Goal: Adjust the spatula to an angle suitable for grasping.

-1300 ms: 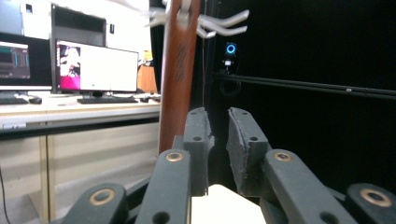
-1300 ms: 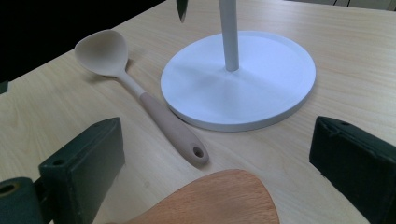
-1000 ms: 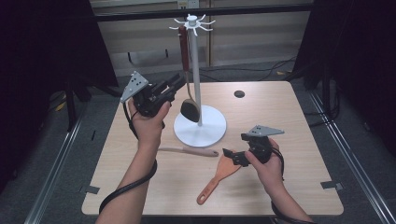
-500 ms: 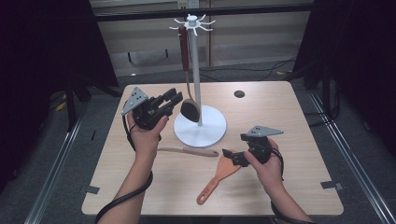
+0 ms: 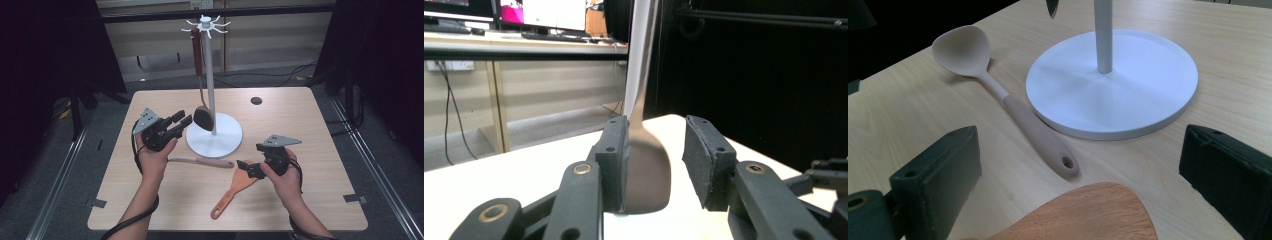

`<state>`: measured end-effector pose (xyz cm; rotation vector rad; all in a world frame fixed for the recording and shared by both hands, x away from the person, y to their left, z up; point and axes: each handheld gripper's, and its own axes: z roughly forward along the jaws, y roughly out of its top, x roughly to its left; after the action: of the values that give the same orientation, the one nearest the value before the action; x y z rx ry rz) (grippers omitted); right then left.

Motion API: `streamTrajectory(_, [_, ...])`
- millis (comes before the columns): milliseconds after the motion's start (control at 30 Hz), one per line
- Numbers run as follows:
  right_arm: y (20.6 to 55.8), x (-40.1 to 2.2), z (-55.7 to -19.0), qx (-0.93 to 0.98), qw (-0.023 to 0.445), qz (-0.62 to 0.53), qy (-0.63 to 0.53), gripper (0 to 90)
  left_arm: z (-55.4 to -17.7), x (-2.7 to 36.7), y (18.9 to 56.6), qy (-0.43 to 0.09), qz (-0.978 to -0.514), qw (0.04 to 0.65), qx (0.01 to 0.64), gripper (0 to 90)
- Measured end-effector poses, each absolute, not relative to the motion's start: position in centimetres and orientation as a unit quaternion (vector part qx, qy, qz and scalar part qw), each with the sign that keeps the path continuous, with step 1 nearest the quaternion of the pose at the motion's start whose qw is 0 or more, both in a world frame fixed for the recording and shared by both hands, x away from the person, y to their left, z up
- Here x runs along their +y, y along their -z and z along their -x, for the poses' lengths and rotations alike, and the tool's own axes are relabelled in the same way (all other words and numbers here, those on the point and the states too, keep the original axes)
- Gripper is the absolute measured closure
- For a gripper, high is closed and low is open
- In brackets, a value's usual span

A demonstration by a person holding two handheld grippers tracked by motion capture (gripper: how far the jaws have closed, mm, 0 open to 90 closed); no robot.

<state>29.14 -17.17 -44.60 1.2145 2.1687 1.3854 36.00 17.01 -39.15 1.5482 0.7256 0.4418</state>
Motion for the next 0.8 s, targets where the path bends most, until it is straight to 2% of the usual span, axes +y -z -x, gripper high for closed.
streamTrajectory(333, [44.7,-17.1,-29.1,0.756,0.145,-0.423,-0.479,3.2,-35.9,18.1,41.1,-0.197,-0.708,0.595,0.324,59.2])
streamTrajectory(800, [44.7,-17.0,-29.1,0.754,0.145,-0.423,-0.480,3.3,-36.6,18.5,44.5,-0.170,-0.753,0.538,0.339,52.3])
